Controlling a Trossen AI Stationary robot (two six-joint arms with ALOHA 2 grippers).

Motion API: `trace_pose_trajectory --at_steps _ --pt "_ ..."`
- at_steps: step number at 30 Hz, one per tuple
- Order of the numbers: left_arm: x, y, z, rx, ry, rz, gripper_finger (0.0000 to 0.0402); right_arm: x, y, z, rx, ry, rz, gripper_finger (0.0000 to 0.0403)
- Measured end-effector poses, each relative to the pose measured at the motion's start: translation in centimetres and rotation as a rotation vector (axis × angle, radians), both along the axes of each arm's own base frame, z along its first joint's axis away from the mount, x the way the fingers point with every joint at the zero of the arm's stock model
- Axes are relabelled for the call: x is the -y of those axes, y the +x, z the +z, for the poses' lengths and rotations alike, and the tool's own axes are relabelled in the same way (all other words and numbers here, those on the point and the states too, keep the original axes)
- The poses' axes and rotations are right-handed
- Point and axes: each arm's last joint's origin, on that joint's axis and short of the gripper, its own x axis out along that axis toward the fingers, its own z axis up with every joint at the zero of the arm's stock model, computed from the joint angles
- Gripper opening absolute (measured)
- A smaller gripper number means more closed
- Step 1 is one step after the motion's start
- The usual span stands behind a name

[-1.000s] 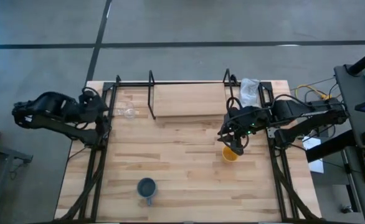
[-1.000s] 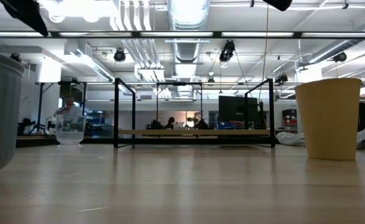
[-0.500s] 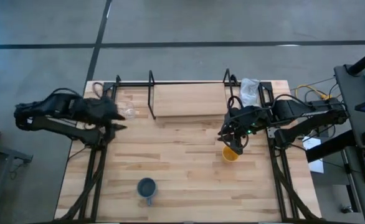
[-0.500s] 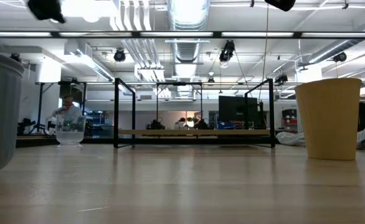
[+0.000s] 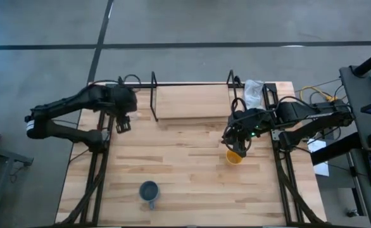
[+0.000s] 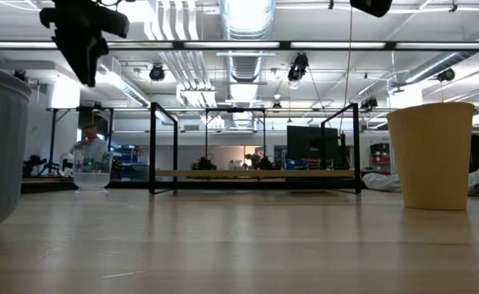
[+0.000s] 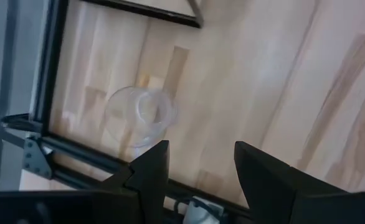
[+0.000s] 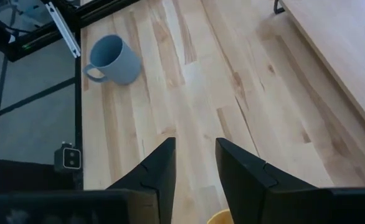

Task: Stack small to large cups/mugs on shelf
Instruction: Put the transparent mug on the shelf

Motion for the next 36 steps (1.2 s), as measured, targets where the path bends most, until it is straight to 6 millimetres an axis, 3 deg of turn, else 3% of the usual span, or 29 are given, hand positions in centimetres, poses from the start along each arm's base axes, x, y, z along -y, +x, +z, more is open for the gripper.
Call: trace_pose_trajectory --at_steps 8,17,28,36 --pt "-2.8 -1.6 -1.5 -0.007 -0.081 0.157 0.0168 0.0 0.0 -0.1 -0.003 -0.001 0.0 0.0106" --pt "-6.3 0.7 -3.9 0.009 -0.112 0.236 0.0168 0.0 0.0 -0.1 -0.003 -0.002 -0.001 0.0107" --pt "-8.5 2.8 -7.6 -0.118 -0.171 0.237 0.0168 0.0 0.0 -0.2 -0.005 -0.002 -0.001 0.0102" --pt "-9.0 1.8 -8.0 -0.124 -0.17 0.254 0.0168 0.0 0.0 -0.2 -0.005 -0.003 -0.002 0.0102"
